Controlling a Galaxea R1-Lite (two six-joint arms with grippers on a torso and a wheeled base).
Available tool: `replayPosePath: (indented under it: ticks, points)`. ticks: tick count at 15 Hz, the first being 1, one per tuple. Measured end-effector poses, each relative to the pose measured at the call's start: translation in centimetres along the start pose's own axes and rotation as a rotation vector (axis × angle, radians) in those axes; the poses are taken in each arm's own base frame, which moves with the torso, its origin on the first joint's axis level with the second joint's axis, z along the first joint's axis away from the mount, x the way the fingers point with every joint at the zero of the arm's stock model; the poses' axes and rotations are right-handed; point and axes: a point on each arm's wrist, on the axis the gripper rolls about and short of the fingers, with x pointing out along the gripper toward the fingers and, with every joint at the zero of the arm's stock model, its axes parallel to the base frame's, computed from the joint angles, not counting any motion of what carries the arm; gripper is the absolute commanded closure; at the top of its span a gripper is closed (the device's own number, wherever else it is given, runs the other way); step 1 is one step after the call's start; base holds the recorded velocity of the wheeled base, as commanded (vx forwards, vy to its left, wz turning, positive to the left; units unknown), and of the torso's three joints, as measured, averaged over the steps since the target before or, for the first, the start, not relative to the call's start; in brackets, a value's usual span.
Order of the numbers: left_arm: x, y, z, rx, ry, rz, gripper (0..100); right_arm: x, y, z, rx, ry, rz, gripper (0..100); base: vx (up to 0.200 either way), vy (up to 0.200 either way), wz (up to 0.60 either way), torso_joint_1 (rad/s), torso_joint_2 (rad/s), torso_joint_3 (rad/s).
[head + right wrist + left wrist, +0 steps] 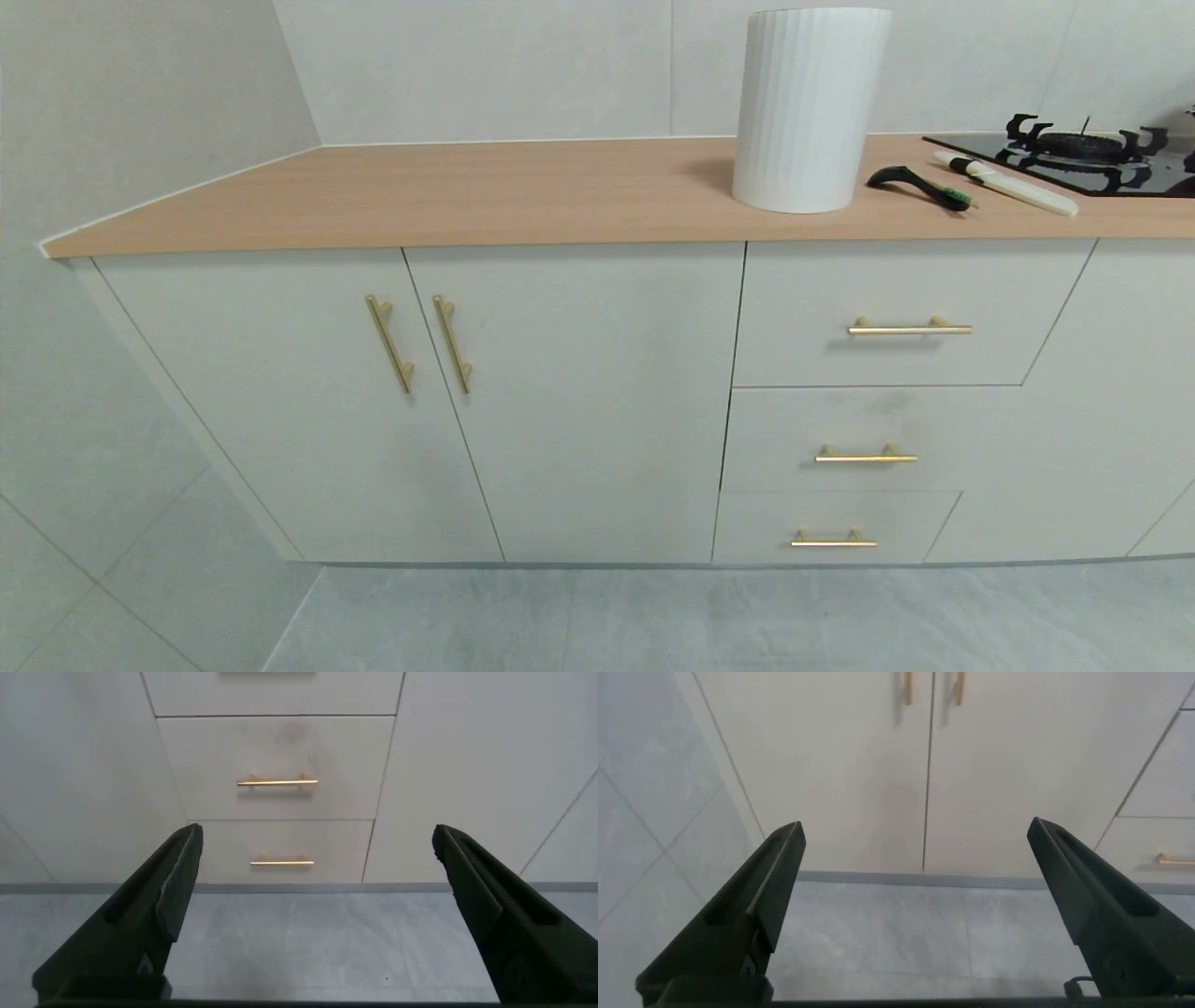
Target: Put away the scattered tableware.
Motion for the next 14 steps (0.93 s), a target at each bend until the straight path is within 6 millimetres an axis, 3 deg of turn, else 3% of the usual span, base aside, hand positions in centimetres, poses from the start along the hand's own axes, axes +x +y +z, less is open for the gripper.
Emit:
replayPosePath:
  ticks: [8,14]
  points:
    - [-0.01,0.0,0.01,0.0,-0.001,0.0,0,0.0,0.0,0.0,0.0,0.0,0.0,0,0.2,0.0,0.0,0.004,0.0,0.005]
    - [0.0,0.0,0.0,-0.001,0.0,0.0,0,0.01,0.0,0.0,0.0,0.001,0.0,0,0.0,0.0,0.0,0.0,0.0,0.0]
